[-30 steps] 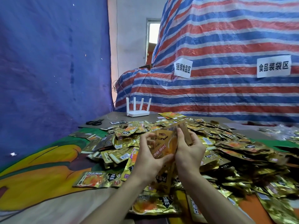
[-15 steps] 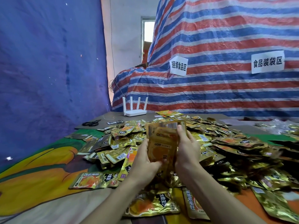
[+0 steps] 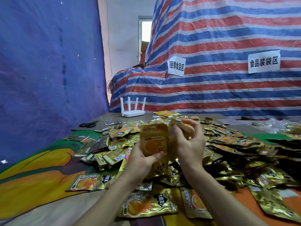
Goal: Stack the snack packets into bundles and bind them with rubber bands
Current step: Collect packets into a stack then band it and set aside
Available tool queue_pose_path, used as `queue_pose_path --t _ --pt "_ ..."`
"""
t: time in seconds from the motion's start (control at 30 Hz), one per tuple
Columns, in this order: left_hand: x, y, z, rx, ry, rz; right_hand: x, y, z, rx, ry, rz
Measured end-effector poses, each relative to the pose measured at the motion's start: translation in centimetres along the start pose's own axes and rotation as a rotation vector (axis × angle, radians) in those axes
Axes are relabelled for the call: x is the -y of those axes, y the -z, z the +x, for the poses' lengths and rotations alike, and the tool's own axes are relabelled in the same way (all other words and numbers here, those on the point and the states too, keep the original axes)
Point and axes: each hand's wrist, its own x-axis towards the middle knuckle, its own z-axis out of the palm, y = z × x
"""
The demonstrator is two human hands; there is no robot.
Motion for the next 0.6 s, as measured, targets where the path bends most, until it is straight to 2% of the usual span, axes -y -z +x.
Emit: queue_pose_path --t 0.1,0.2,0.3,0.43,0.53,0.6 --pt "0.1 -0.9 -0.4 0.017 -0.040 0.016 0.0 -1.4 -1.6 0.155 -0.221 0.144" --pt "0.1 -0.9 -0.6 0.069 -0.014 0.004 -0.5 -2.2 -2.5 0.193 -0.241 0.105" --pt "0.0 -0.8 -0.9 0.146 0.009 0.050 -0.5 -2.0 -2.6 0.172 -0.219 0.083" --pt "0.2 -0.9 -1.1 0.225 -0.020 0.100 -0.8 -1.7 -2.0 0.026 -0.192 0.004" --pt "1.1 -0.7 -0.9 0.258 -0.075 0.094 -1.3 -1.4 -1.8 0.017 -0.297 0.008" --pt "1.3 -0.4 -0.5 0.214 -0.111 0.089 -1.7 -1.2 -1.9 0.048 -0.380 0.018"
